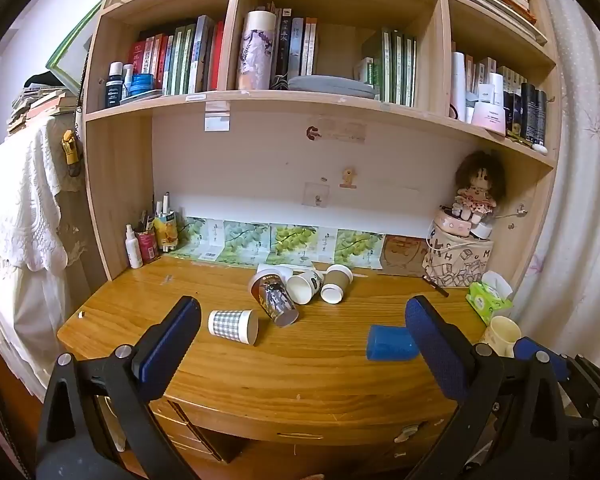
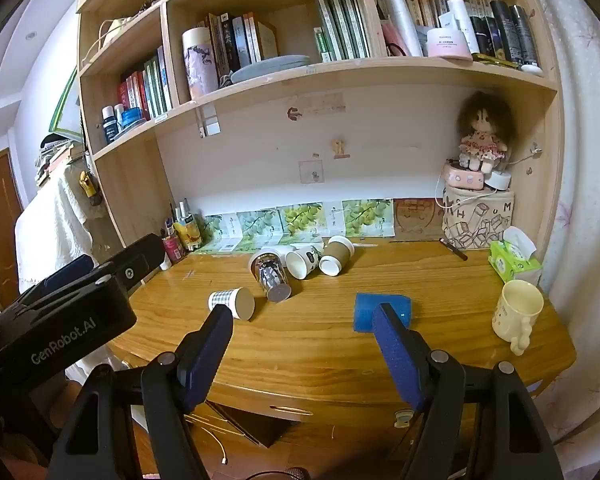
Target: Flip cup upright
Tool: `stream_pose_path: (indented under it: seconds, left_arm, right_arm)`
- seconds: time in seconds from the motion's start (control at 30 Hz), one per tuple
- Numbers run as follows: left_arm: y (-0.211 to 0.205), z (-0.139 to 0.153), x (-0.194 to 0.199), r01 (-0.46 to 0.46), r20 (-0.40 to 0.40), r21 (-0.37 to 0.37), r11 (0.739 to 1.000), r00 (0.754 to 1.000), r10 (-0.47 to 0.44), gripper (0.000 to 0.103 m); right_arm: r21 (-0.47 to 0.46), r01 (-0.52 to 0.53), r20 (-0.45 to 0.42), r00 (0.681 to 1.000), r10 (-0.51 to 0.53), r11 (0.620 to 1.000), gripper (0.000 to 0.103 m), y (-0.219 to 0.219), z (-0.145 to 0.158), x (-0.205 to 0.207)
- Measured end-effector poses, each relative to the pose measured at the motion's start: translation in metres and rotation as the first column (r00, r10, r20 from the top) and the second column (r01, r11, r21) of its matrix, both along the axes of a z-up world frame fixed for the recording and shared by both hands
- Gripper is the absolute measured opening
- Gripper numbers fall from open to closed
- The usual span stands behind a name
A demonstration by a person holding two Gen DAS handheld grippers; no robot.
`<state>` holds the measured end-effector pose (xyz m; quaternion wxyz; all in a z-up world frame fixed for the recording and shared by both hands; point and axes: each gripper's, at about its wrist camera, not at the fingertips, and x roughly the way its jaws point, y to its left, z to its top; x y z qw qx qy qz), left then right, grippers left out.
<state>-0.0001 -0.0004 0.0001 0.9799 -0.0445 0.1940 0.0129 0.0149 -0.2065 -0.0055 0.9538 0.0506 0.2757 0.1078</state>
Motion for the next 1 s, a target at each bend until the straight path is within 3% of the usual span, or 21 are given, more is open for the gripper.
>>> stream_pose_path:
  seconds: [1.0]
  left_arm:
    - [-0.004, 0.004, -0.011, 0.008, 0.019, -0.003, 1.000, 1.000, -0.008, 0.102]
  right_arm:
    - [0.004, -0.006, 0.005, 1.000, 0.006, 1.000, 0.073, -0.003, 0.002, -0.012]
